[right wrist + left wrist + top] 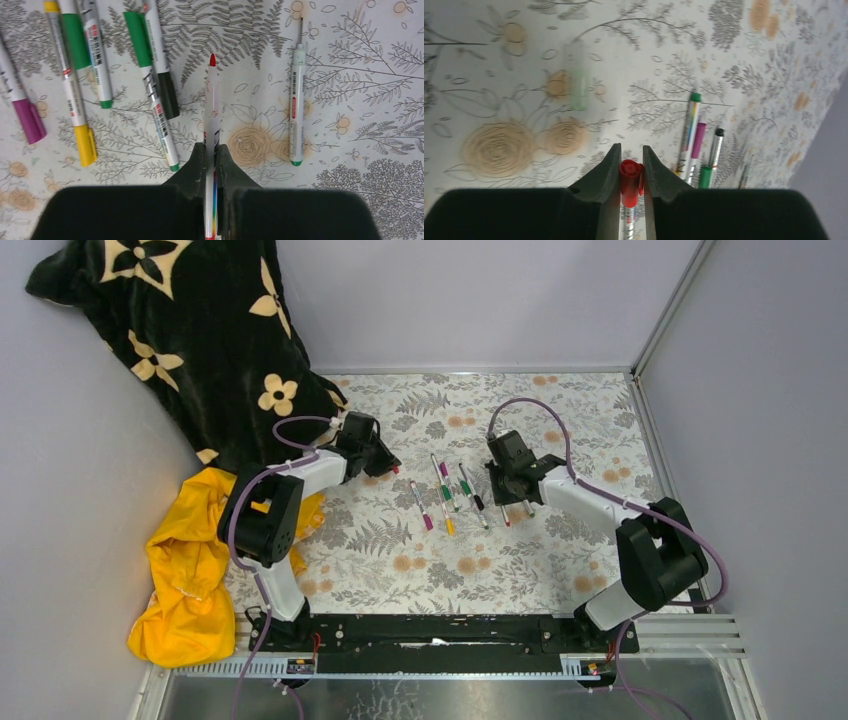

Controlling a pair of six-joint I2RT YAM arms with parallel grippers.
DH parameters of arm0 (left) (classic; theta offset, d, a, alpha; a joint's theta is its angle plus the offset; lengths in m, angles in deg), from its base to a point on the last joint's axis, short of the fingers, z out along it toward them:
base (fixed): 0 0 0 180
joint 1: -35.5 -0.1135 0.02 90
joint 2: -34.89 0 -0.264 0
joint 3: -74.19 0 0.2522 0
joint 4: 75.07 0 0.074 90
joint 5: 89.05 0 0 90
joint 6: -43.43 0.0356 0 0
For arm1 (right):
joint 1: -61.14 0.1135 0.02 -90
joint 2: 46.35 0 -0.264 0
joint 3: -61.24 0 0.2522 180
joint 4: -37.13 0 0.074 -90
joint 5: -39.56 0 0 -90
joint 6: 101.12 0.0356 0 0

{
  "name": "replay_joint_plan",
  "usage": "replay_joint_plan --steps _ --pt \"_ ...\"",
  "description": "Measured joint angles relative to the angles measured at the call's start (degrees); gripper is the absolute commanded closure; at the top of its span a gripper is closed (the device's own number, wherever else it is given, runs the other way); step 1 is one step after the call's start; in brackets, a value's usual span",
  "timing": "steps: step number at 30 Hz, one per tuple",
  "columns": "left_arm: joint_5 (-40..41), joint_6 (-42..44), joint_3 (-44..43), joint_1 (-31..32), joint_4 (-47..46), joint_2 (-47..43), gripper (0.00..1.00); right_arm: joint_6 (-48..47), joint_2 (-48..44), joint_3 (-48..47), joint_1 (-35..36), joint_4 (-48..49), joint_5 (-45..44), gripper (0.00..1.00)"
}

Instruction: Open the pen caps

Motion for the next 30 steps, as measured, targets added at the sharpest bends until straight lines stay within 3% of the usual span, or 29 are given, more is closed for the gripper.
replay_joint_plan --steps 12,21,30 --pt "2.89 0.42 2.4 -2.75 2.78 0.83 0.8 -1.44 5.35 0.0 -2.67 0.7 -2.01 0.87" --pt "3.08 0.09 2.73 -3.17 2.47 1.42 0.68 -2.1 7.93 0.0 -3.74 1.79 -1.97 0.61" --pt "2.91 -1.09 3.1 -3.34 1.57 1.4 0.65 -2.38 7.93 -0.02 -3.8 2.56 -1.97 0.56"
